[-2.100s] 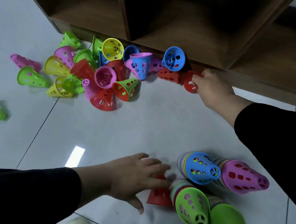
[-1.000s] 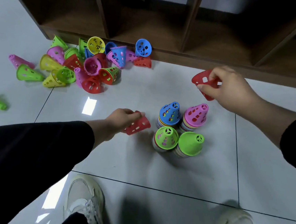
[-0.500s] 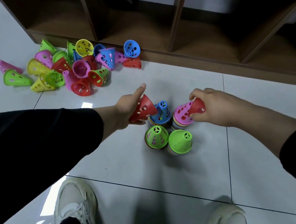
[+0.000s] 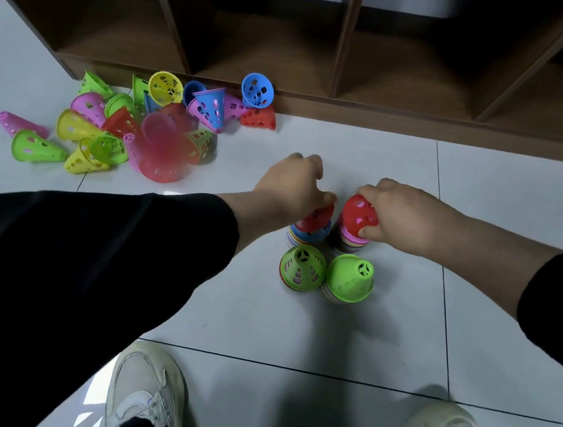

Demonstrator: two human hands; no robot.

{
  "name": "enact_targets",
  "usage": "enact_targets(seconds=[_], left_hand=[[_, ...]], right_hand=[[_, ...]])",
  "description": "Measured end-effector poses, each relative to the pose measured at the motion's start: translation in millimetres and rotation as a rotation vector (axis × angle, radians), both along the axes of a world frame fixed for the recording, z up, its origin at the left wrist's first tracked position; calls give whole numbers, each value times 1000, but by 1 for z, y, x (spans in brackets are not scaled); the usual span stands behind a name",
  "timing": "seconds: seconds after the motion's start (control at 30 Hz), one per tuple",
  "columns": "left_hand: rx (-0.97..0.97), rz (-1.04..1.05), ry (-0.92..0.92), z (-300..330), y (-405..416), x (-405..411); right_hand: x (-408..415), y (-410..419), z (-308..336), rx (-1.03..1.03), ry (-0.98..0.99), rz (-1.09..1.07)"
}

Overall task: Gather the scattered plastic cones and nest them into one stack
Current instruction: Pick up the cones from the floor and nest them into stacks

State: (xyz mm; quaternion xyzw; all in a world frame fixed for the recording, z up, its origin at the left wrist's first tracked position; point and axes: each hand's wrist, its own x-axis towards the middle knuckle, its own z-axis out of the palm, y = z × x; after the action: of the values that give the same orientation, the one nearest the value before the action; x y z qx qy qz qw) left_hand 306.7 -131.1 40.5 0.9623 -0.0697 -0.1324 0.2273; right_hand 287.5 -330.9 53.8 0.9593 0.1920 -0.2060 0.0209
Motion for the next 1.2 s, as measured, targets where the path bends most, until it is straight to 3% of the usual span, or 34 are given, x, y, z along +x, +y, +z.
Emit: enact_targets(seconds=[0.17,0.3,0.4,0.47,0.67,0.93,1.2], left_hand=[[45,-273,-73,-3,-9,-10],[2,-283,28,-21,3,-15],[-109,-305,30,-25,23,-18],[-139,-242,5,-25,41,-15],[29,41,-60,-37,126,16],[386,136,-173,-72,200,53],[469,209,-154,-99,223,86]], right_hand=[[2,2,-2,160,26,-56],[5,-3,1,176,71,-76],[13,0,6,252,-11,-122],[26,8,10,288,-69,-117],[79,66,4,302,-37,-32],[163,154,-36,327,21,-4],[226,195,-81,295,-130,-157]])
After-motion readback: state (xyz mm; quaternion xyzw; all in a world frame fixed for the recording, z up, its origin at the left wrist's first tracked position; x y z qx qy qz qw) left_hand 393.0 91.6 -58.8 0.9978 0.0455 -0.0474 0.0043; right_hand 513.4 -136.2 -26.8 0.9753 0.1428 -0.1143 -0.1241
